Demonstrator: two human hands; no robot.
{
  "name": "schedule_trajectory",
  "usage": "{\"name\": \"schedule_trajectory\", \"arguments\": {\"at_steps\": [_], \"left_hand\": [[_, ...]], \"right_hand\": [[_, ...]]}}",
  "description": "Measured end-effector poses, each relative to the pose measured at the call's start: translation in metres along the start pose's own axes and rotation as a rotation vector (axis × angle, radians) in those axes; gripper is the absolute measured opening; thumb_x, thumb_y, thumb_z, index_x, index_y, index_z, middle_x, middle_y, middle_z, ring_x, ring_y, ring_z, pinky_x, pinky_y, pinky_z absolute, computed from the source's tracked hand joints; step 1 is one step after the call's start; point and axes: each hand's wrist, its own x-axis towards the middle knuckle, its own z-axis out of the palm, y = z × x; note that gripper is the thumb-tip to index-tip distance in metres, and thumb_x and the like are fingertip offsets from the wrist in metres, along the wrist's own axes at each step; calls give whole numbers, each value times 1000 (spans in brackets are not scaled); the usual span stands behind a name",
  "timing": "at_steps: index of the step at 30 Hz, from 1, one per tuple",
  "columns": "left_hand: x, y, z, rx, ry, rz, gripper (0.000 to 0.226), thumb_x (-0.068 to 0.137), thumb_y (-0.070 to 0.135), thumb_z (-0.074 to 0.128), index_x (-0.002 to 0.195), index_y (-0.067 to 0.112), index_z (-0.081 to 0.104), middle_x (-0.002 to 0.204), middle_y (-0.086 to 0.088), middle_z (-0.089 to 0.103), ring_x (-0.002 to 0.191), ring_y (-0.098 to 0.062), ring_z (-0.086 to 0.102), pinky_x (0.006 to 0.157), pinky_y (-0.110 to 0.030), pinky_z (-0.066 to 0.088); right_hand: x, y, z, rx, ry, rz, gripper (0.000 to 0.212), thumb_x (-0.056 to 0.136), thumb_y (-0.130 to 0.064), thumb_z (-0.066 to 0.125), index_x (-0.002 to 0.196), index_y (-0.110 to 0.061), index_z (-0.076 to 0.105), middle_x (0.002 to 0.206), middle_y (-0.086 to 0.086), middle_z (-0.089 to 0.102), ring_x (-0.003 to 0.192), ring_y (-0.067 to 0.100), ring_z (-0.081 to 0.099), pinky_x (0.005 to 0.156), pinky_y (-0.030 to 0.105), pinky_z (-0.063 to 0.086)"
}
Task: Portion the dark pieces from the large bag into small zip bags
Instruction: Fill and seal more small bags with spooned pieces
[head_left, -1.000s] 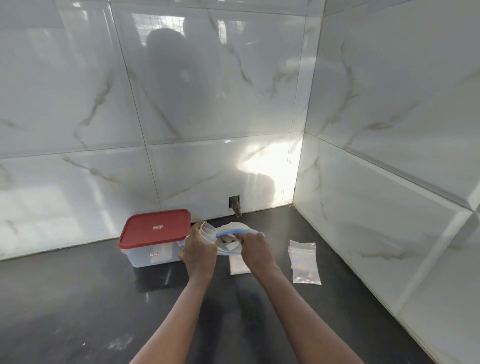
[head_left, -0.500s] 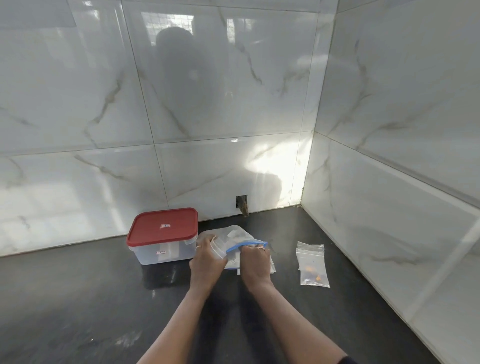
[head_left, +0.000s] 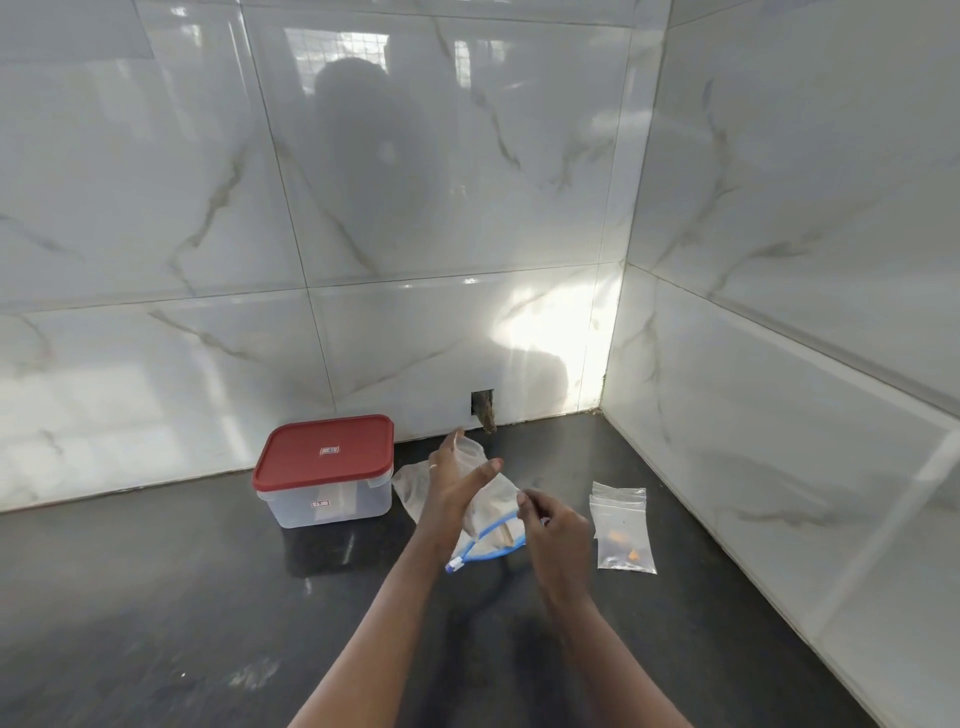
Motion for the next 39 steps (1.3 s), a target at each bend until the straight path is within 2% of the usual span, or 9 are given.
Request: {"name": "schedule_trajectory", "arguments": {"at_steps": [4, 7, 11, 14, 17, 21, 26, 32, 39], "left_hand": [[13, -31, 7, -197, -65, -213, 104, 64, 80, 61, 140, 14, 36, 140, -25, 38, 125, -35, 48, 101, -52, 42], [25, -53, 4, -270, 44, -227, 107, 62, 81, 60, 140, 11, 38, 140, -22, 41, 127, -36, 47, 103, -52, 40], [1, -16, 2, -111, 103, -48, 38, 96, 37, 48, 129, 18, 52, 131, -9, 56, 121, -25, 53, 106, -46, 40], [-6, -8, -1, -145, 169, -5, 17, 94, 22, 55, 105, 12, 63, 103, -11, 66, 88, -19, 60, 85, -36, 50], [-11, -5, -3, -176, 222, 1, 2, 89, 14, 61, 88, 15, 62, 84, -6, 64, 80, -17, 56, 76, -32, 48], [-12, -4, -6, -177, 250, -29, 5, 86, 8, 64, 85, 13, 64, 81, -5, 65, 80, -20, 57, 83, -40, 52], [-11, -1, -1, -31, 304, 31, 26, 90, -1, 56, 77, 20, 61, 73, 2, 61, 64, -10, 51, 61, -15, 47], [-16, -1, 1, -140, 218, 42, 7, 90, 15, 59, 85, 15, 64, 70, 7, 65, 67, -13, 57, 68, -29, 49], [-17, -3, 4, -48, 276, 38, 17, 91, 11, 58, 76, 18, 63, 72, 1, 65, 71, -17, 59, 71, -31, 50]], "right_hand": [[-1, -26, -2, 256, -186, -4, 17, 86, -22, 68, 101, -15, 72, 88, -5, 71, 75, -7, 64, 66, 2, 45], [4, -30, 4, 279, -138, 74, 13, 85, -19, 69, 96, -14, 72, 82, -3, 72, 74, 7, 67, 68, 12, 51], [11, -27, 1, 354, -85, 159, 11, 84, -12, 69, 83, -23, 71, 73, -5, 72, 75, 23, 71, 74, 36, 57], [14, -25, -2, 359, -82, 188, 17, 84, -13, 69, 82, -29, 64, 79, -2, 73, 78, 21, 71, 76, 35, 58], [20, -24, -3, 405, -72, 236, 20, 85, -11, 68, 74, -27, 62, 78, 6, 70, 76, 26, 68, 77, 42, 58], [22, -30, -9, 543, -114, 294, 25, 84, 1, 65, 70, -19, 65, 75, 7, 67, 75, 25, 65, 76, 35, 57], [23, -31, -7, 554, -109, 304, 36, 83, 13, 57, 63, -16, 64, 68, 5, 64, 76, 25, 62, 77, 37, 53], [24, -34, -6, 605, -118, 311, 27, 88, 7, 57, 71, -14, 62, 77, 7, 66, 76, 19, 63, 78, 35, 54], [20, -37, -3, 624, -198, 242, 22, 90, 1, 57, 74, -13, 60, 73, 3, 63, 68, 14, 60, 62, 22, 53]]}}
